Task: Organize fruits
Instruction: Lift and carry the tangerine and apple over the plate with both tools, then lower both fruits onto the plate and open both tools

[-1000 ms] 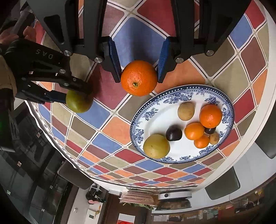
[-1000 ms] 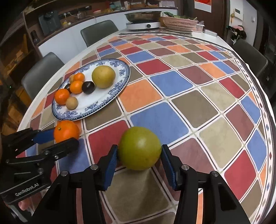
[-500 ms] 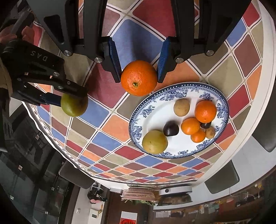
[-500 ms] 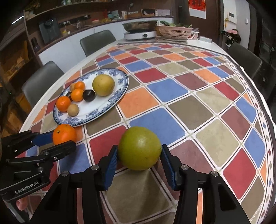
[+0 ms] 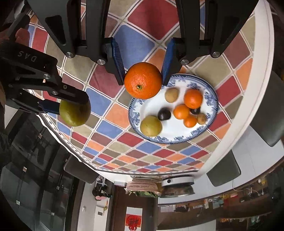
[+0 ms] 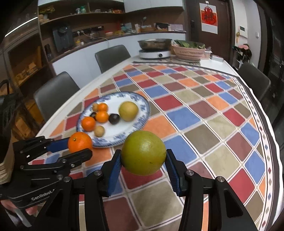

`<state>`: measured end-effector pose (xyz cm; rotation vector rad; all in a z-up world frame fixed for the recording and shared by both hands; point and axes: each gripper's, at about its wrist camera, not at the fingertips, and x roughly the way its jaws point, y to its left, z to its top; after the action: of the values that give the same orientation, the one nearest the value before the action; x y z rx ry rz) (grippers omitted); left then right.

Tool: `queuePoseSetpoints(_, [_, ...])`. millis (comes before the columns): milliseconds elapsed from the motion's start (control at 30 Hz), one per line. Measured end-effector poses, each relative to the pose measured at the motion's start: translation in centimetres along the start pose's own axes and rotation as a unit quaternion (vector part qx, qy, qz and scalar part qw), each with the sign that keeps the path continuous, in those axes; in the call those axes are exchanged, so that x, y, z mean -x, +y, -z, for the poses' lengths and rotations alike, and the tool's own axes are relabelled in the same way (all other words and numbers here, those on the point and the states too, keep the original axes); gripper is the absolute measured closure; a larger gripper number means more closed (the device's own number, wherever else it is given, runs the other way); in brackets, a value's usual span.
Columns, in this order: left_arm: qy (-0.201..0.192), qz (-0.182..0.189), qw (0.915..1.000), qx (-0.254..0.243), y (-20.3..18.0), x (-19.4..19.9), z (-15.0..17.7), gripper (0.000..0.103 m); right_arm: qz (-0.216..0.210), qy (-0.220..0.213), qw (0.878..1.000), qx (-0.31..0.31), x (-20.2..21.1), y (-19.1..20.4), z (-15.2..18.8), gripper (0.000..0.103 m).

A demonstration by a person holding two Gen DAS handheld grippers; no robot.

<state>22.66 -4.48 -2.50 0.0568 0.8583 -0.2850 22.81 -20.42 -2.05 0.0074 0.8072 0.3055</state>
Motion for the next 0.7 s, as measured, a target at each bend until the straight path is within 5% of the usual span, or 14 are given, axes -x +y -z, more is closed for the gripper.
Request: queuePoseSetpoints(700, [-0.038,-0.03,0.9988,-0.01,5.0,2.3,-4.2,0.062,-0.019,-0.017,0.999,0.035,-1.2,4.3,-6.2,0.054])
